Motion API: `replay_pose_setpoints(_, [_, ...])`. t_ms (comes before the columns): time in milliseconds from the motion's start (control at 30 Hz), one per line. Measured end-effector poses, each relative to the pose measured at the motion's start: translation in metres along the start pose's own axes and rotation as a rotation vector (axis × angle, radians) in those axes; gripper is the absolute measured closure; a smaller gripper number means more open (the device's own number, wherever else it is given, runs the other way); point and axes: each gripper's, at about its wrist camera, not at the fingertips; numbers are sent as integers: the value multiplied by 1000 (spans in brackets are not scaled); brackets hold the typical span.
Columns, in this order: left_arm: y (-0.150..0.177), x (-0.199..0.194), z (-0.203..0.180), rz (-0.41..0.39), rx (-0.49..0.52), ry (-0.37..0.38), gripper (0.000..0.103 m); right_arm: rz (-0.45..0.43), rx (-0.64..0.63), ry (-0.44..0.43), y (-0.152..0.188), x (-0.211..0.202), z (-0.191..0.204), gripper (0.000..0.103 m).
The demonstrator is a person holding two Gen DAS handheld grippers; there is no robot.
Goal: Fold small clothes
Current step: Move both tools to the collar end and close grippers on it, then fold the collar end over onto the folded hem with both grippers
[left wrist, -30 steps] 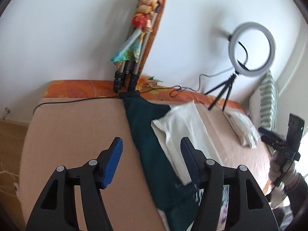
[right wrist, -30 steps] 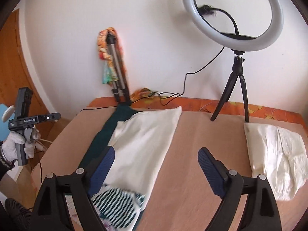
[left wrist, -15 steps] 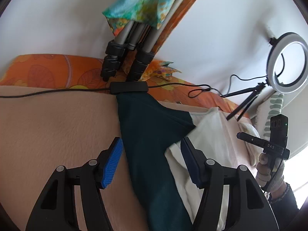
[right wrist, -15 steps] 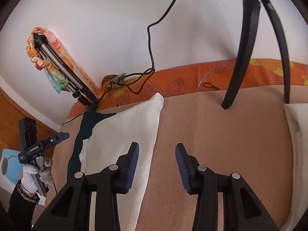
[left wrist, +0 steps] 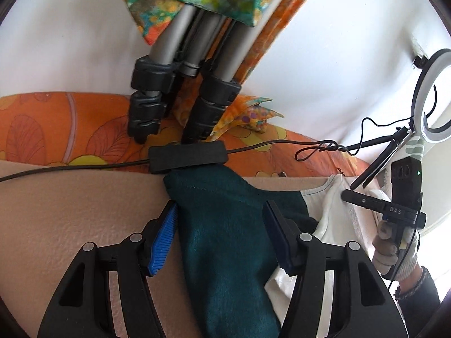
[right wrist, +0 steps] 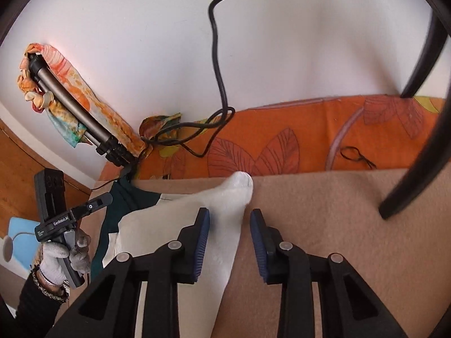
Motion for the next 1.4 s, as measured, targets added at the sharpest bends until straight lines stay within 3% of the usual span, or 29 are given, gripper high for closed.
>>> replay_pose_setpoints(67, [-1,4,-5,-1,30,-11,63,7,-4,-10,-3,5,2,80])
replay_pose_setpoints(133, [-2,6,-6,-4,36,-23,75,11,-11,-6,-5,11,3,86])
replay_pose_setpoints(167, [-3,7,-5,1,28,-10,92,12,-12,-6,-6,14,4,91])
replay_pose_setpoints(200, [-4,8,-5,2,18,-6,97,14,-10,-10,-7,15,4,99])
replay_pose_setpoints(600, [-4,-36,-25,-112,60,70,101,-26,-79,-43,-13,-19,42,103])
replay_pose_setpoints(900, [17,-92,-51,-157,123,82,101,-19,-163,-48,11,-64,98,103])
replay_pose_setpoints(1200, [72,-153,-59,-192,176,93,101,-2,-230,-51,70,-104,164,103])
replay_pose_setpoints(1400, [135,-193,-63,-202,233,101,101,15,-281,-41,137,-127,199,103])
Point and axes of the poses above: each gripper's, at about its wrist camera, not at the fingertips, and x roughly the way its jaws point, z to its left, y to its underside, and after that the axes turned 14 degrees about -y, right-handed
